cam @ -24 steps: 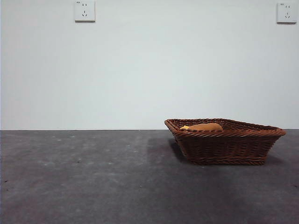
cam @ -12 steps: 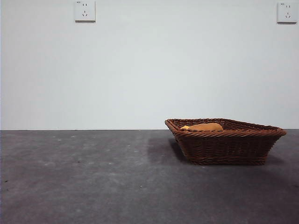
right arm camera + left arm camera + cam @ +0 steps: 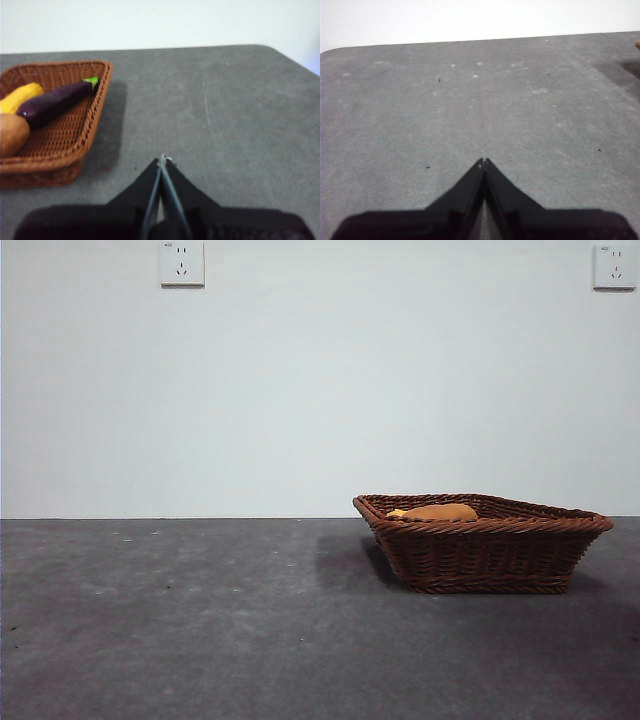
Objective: Help me put the vegetables on the table into the basket
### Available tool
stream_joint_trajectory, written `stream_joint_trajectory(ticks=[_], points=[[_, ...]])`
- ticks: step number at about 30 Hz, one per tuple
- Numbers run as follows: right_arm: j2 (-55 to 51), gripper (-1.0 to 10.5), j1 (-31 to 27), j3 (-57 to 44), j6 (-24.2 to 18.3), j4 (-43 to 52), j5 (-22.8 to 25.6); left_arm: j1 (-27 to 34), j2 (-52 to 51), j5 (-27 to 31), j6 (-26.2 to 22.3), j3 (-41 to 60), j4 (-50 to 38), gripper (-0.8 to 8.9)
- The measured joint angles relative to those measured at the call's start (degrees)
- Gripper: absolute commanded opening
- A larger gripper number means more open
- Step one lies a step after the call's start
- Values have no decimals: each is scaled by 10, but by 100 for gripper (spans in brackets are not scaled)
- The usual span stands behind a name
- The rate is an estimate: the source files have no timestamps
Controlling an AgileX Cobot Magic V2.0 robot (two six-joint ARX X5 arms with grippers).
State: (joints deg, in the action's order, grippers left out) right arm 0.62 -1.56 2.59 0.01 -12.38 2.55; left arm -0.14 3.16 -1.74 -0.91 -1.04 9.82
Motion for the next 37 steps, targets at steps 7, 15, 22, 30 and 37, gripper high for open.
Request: stream_joint_trajectory(ticks=[7,15,22,30,37], points=[[0,0,0,-7,0,0,0,0,0,0,0,0,0,-3],[0,0,0,-7,0,1,0,0,0,0,0,0,0,-3],[0,0,0,-7,0,1,0,0,0,0,0,0,0,-3],[0,0,0,-7,0,4,0,0,0,0,0,0,0,-3],[0,0,0,-7,0,4,0,0,0,0,0,0,0,-3]])
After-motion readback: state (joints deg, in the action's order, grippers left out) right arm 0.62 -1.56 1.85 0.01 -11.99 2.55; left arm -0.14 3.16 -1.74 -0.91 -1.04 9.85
